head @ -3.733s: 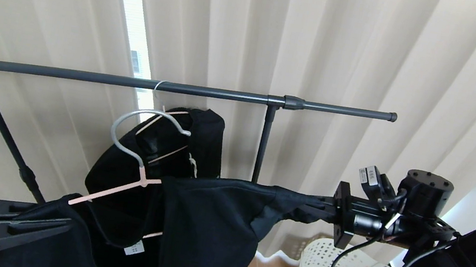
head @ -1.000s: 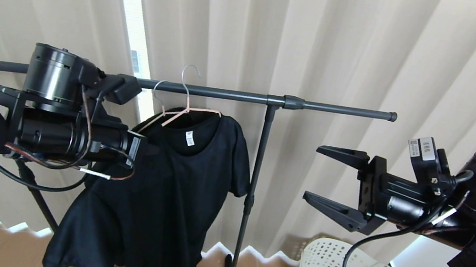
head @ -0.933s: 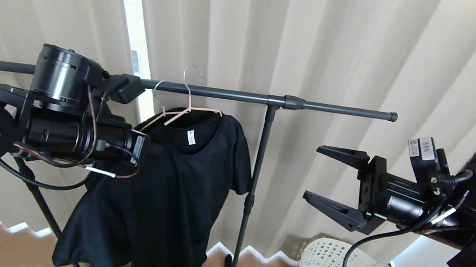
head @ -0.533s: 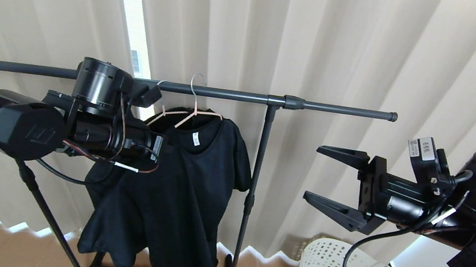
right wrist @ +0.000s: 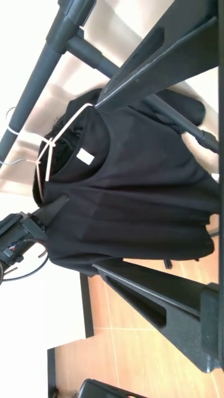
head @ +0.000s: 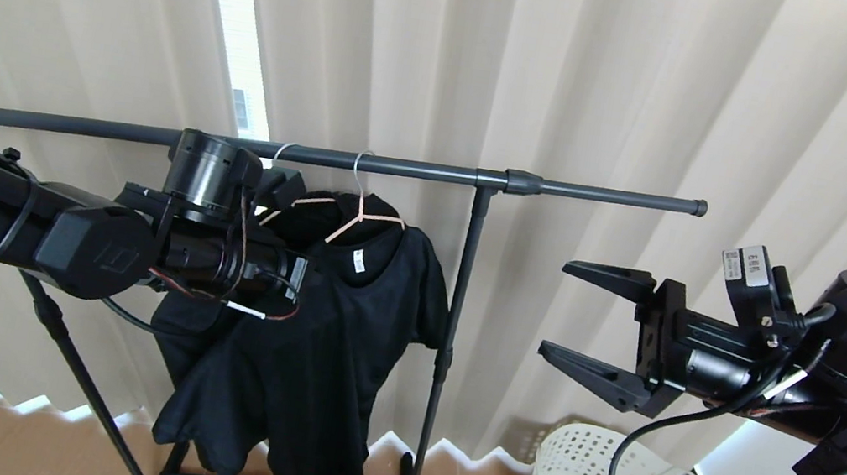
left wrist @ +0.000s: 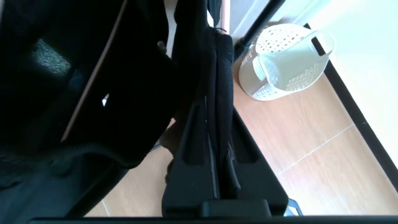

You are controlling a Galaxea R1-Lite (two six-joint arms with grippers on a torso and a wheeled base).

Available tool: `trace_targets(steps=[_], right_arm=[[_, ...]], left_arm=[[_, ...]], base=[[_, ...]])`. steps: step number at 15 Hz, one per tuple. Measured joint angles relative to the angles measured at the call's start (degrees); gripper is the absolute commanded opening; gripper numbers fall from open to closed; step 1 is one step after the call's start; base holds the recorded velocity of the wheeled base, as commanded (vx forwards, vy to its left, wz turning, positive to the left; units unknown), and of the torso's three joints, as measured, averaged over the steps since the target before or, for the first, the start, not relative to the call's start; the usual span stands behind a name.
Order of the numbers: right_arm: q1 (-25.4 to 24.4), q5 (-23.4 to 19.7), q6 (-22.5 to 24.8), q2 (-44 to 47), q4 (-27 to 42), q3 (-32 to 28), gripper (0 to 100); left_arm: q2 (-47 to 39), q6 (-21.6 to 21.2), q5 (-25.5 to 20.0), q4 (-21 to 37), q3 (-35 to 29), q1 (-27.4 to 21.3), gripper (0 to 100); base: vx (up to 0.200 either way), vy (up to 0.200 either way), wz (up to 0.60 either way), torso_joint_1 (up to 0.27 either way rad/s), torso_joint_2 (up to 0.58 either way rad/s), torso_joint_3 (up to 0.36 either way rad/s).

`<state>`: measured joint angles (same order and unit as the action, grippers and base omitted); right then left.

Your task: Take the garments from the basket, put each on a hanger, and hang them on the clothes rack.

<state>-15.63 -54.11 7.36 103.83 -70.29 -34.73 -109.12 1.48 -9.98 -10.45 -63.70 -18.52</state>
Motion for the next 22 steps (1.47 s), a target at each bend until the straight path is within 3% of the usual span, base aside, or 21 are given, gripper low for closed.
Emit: trace_targets(steps=[13,14,22], right_arm=[[0.00,0.00,0.02,0.56,0.00,-0.10,100],[0.00,0.00,0.05,0.59,0.00,-0.10,100],[0.00,0.09,0.07,0.69,0.00,-0.10,100]], left_arm=[[-0.09,-0.09,0.24,-4.11,2.38,-0.02,0],[-0.06,-0.11,0.22,-4.11,2.47,-0.02,100],[0.18,-0.17,0.27,-4.13,2.78,0.06,100]], base=[[0.000,0.000,0.00,0.000,0.00,0.000],[0.000,0.000,0.00,0.000,0.00,0.000],[0.000,0.000,0.00,0.000,0.00,0.000]])
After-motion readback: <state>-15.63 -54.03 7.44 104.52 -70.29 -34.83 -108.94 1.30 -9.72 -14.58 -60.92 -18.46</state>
